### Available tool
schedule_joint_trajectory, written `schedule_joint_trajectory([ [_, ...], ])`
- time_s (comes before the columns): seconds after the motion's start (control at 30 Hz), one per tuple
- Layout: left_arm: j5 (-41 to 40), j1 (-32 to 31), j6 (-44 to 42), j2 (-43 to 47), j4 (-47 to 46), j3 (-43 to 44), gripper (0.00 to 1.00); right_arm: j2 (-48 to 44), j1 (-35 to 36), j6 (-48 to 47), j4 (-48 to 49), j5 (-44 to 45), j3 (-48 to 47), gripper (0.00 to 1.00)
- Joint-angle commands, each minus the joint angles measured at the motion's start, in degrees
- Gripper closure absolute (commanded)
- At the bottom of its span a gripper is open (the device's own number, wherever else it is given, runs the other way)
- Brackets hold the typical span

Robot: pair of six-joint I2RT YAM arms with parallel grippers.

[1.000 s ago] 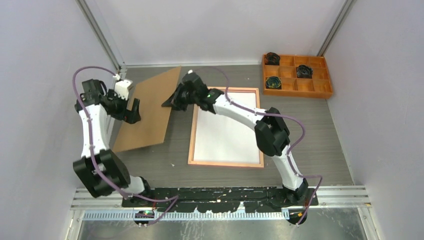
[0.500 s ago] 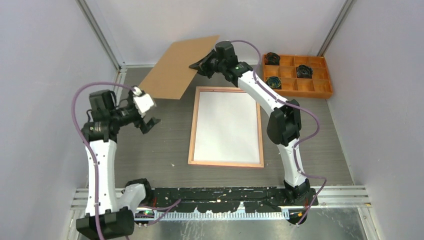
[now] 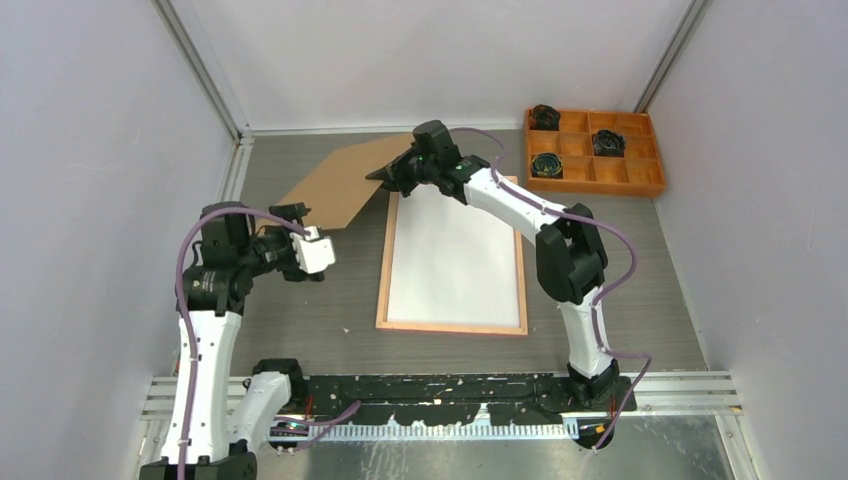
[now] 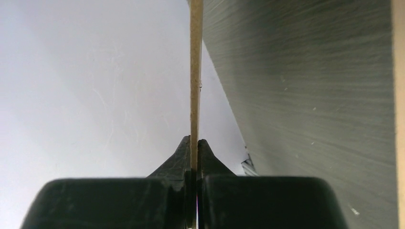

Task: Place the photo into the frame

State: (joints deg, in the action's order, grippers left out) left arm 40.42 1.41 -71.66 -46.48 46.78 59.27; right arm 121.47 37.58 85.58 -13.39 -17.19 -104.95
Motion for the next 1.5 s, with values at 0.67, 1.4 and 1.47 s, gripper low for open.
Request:
schedule_joint_trajectory([
  [0.67, -3.10, -0.96, -3.34, 4.57, 4.21, 2.00, 0.39, -11.71, 6.37, 6.92, 12.03, -1.22, 2.98, 0.99],
  [1.4, -1.76, -0.93, -8.47, 5.35, 2.80, 2.74, 1.00, -25.18, -0.09, -45.35, -3.76, -12.69, 12.88, 0.00],
  [1.47, -0.70, -0.89, -8.71, 4.01, 6.61, 5.57, 1.00, -29.07, -1.45, -56.82, -6.89, -12.37, 15.59, 0.00],
])
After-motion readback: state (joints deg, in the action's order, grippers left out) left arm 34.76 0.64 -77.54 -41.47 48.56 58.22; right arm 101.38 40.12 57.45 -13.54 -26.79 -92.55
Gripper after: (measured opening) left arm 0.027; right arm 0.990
